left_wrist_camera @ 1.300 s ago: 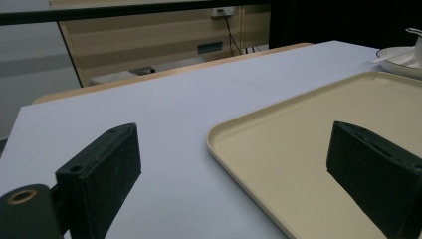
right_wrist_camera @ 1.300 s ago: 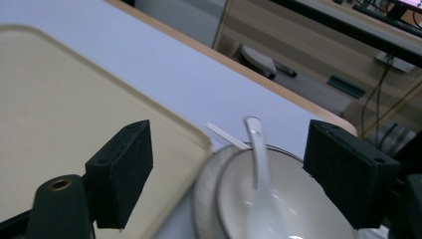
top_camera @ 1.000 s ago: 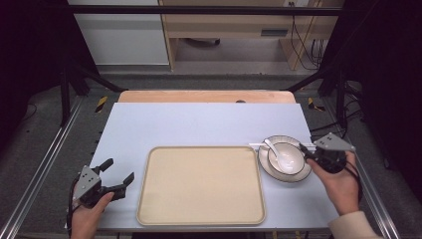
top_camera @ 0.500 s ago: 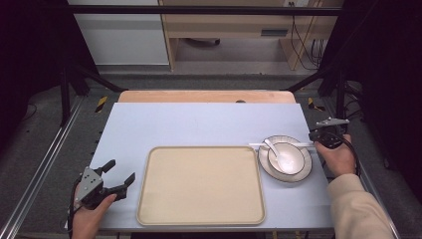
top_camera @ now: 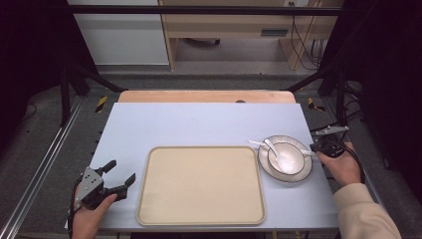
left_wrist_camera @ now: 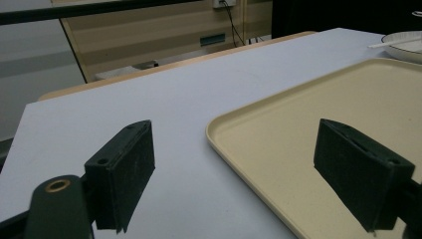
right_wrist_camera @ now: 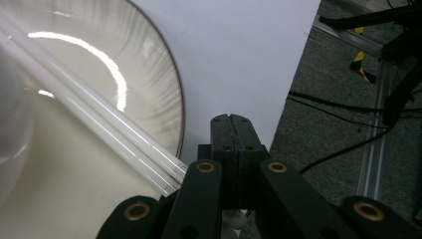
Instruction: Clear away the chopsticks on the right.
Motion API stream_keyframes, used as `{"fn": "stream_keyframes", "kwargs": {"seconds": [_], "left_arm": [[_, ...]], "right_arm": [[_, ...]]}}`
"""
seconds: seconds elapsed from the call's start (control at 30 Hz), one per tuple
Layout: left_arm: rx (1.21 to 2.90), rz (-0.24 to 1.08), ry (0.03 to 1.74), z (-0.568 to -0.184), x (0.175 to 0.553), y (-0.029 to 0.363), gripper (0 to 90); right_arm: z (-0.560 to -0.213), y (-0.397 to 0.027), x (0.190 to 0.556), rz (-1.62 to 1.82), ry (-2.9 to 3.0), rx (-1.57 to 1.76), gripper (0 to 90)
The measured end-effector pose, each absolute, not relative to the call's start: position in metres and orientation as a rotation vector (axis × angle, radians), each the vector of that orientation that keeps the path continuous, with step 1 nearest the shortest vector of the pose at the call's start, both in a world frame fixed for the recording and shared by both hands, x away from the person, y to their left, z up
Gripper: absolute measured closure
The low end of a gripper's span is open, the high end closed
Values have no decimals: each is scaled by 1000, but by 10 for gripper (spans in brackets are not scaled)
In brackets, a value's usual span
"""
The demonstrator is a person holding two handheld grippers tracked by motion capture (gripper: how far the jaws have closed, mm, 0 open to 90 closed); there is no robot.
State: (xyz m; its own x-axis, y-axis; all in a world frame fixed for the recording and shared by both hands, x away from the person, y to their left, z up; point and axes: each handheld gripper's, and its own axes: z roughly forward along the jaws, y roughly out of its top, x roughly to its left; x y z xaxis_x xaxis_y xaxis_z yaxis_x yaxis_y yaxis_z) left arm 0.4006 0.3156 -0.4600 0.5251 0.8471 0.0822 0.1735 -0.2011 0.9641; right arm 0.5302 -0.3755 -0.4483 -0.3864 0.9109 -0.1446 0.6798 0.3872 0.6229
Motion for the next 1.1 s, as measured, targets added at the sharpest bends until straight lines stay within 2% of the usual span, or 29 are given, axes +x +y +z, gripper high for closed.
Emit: {"fn": "stream_keyframes", "kwargs": {"seconds": [0.17,0.27,0.47,1.1], "left_arm": [[1699,778,868,-461,401,314,157],[1700,778,867,-461,401,314,157],[1701,775,868,-461,401,314,156],[1718,769,870,-463,402,313,156]], "right_arm": [[-438,-378,517,704,2136,1315,868],[-431,-374,514,795,2182,1205,814],[-436,-368,518,822,2274,1114,764],[-444,-367,523,830,2347,1067,757]]}}
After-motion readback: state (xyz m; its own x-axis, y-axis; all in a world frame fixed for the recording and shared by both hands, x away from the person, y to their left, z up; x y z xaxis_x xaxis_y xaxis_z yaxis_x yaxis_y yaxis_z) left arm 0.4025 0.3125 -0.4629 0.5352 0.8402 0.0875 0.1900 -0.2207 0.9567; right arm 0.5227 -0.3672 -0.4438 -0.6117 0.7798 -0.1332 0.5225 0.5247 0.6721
